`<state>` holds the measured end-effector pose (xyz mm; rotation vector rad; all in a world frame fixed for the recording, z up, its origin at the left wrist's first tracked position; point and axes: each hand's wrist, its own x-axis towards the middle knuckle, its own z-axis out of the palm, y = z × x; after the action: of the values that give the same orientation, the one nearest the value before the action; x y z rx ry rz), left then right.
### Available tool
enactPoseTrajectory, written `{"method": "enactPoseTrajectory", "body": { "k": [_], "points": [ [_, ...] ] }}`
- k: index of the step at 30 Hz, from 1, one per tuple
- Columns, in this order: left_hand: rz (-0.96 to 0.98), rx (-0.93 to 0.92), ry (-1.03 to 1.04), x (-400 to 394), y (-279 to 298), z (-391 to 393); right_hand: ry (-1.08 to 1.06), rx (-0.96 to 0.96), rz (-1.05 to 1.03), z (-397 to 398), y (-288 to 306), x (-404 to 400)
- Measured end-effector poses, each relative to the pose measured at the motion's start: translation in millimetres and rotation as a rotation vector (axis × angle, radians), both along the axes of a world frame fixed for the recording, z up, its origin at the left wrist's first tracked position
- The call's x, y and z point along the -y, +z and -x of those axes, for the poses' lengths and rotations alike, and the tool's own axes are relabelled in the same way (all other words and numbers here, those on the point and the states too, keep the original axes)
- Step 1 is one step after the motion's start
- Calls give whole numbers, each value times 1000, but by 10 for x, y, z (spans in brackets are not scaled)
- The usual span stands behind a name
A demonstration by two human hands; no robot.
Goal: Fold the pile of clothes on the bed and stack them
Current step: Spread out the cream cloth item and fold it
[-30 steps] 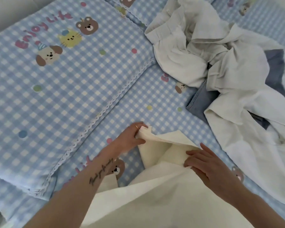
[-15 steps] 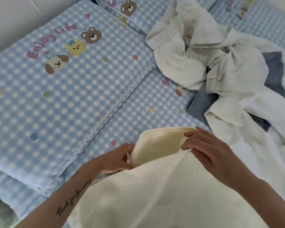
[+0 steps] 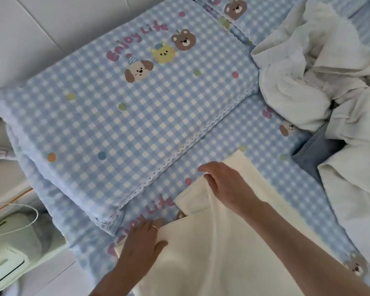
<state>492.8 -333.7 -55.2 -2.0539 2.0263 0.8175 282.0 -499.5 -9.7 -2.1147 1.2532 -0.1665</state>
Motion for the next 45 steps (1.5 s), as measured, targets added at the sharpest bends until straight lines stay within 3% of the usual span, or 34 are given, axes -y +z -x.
{"method": "enactPoseTrajectory", "body": {
  "k": [2,5,9,14,20,25,29,32,36,38,41,45],
  "points": [
    [155,97,-75,-182,71,-53,215,-4,-232,-417,-170,-199],
    [317,14,-61,-429,86,-221,467,-192,-507,-800,-390,-457],
    [337,-133,-30,-617,195,-409,575,-475,-428,-846,-455,-552],
    [290,-219,71,-698,301,-604,651,-590,-236,-795,-453,-621],
    [328,-187,151,-733,333,-824,396,-444,42,-793,-309,-80],
    [313,-120,284,-825,273,-955,337,-403,-63,-839,-309,-33],
    [112,-206,756,-870,214,-983,-10,-87,18,-717,-311,-53],
    [-24,-236,958,-880,161,-967,-201,-10,186,-374,-300,-448],
    [-38,-145,936,-855,146,-928,-222,-155,187,146,-413,-1478],
    [-55,8,761,-825,150,-904,-204,-212,123,298,-519,-1646],
    [-69,227,452,-685,75,-827,-343,-207,107,359,-606,-1290],
    [-34,222,436,-540,75,-793,-213,-335,178,300,-647,-380]
  ]
}}
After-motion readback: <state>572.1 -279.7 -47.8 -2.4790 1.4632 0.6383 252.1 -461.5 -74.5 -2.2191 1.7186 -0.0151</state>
